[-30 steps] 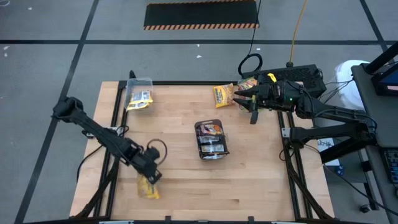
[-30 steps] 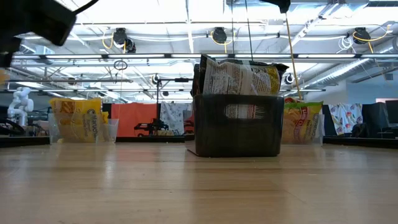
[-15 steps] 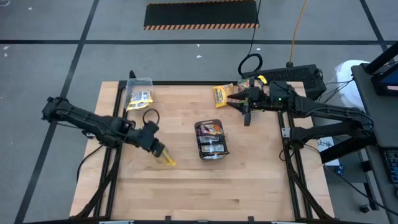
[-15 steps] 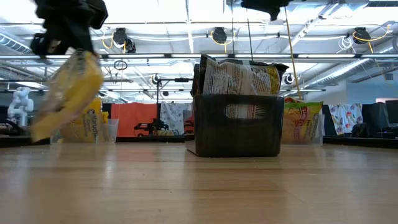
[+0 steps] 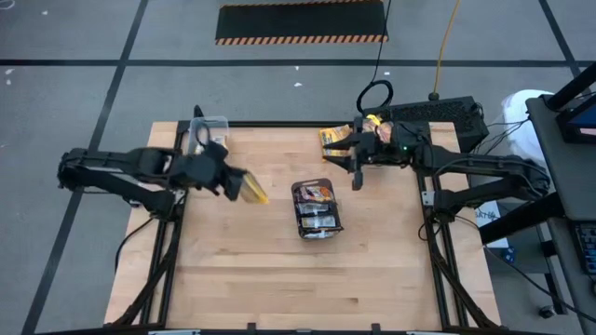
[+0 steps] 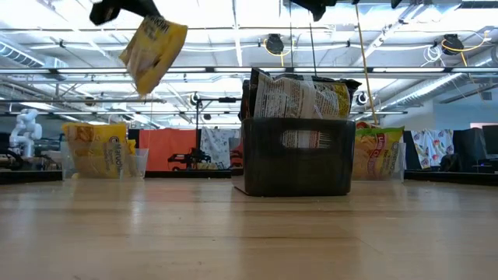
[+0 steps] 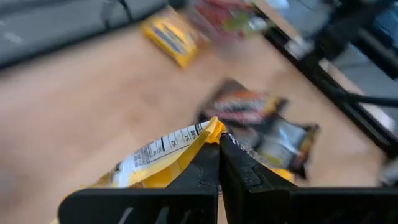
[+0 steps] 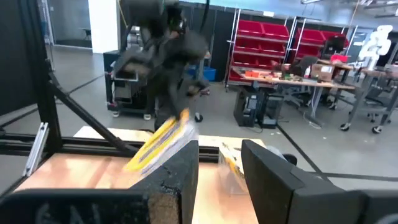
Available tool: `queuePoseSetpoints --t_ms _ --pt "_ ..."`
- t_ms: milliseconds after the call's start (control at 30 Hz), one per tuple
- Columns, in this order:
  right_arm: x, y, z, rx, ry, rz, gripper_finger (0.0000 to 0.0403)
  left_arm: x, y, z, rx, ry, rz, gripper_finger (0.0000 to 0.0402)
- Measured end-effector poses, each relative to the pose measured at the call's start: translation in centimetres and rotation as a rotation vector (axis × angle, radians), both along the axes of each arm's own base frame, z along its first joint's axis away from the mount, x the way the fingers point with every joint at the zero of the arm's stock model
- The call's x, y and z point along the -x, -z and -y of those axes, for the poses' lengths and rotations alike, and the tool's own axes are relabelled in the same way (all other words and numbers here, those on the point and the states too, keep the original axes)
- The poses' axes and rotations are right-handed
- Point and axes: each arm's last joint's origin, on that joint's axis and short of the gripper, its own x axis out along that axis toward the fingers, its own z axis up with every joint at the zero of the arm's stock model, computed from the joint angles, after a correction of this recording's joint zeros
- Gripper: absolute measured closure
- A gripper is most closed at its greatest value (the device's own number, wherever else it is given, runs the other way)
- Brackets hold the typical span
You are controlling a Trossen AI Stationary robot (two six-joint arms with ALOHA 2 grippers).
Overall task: Sort Maruchan noodles
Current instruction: Put the bottom yellow noodle pack into the left transparent bin
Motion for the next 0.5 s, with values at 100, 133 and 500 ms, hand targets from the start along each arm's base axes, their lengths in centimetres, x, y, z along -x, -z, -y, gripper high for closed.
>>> queuePoseSetpoints --t_ms 100,133,500 --pt "-0.1 0.1 0.0 0.001 0.000 -0.002 0.0287 1.0 -1.7 -1.0 -0.085 -0.071 -0.049 0.0401" --pt "-0.1 0.0 0.0 0.001 0.000 0.000 0.0287 1.3 -2.3 -1.4 -0.111 -0.102 -0.058 0.0401" --pt "0.0 -0.1 0.0 0.003 0.000 0.007 0.0287 3.2 -3.8 -5.8 -0.307 -0.373 -0.238 0.0401"
